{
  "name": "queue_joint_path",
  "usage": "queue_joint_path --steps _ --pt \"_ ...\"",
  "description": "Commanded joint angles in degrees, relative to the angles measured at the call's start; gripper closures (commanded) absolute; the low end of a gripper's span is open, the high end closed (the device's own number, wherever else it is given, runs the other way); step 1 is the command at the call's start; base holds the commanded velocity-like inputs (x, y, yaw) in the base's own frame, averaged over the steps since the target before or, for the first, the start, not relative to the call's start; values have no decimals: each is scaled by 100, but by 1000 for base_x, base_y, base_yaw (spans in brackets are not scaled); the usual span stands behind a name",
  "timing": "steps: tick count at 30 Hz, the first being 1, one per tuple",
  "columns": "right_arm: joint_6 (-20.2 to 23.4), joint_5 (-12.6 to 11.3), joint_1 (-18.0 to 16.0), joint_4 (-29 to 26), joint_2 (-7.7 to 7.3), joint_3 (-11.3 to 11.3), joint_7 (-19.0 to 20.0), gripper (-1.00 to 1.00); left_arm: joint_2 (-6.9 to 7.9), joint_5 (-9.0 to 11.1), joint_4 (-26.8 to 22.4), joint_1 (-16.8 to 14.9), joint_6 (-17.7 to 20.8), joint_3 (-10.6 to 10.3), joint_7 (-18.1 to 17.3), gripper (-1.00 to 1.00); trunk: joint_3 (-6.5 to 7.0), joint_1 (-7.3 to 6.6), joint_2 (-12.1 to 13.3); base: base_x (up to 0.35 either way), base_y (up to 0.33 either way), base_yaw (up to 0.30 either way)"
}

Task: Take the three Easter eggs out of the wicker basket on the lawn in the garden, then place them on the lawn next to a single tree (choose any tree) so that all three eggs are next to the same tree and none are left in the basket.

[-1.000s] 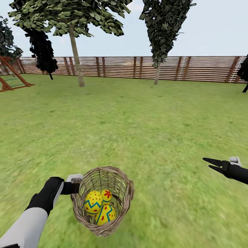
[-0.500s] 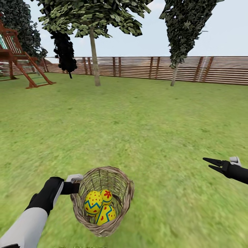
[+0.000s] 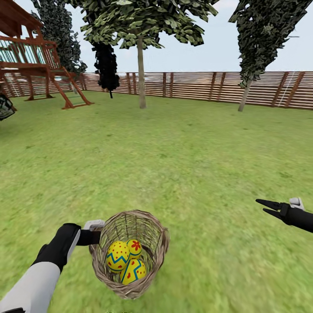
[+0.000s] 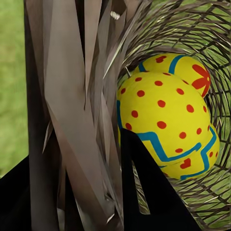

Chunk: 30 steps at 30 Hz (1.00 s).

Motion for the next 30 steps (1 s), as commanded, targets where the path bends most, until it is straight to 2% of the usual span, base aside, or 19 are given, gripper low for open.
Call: queue_joint_path --steps 1,12,19,30 --pt "20 17 -2 0 0 -7 28 -100 -5 -5 -5 -5 27 18 -48 100 13 -23 39 0 0 270" --pt "22 17 -3 0 0 -7 28 -100 -5 -5 -5 -5 27 20 -48 100 211 -265 480 0 0 229" --pt "19 17 -3 0 -8 -10 28 -100 -5 -5 -5 -5 27 18 -48 100 336 -418 760 0 0 136" --pt "16 17 -1 0 -15 -16 28 -100 4 -5 -5 -5 18 25 -48 100 336 -418 760 0 0 1"
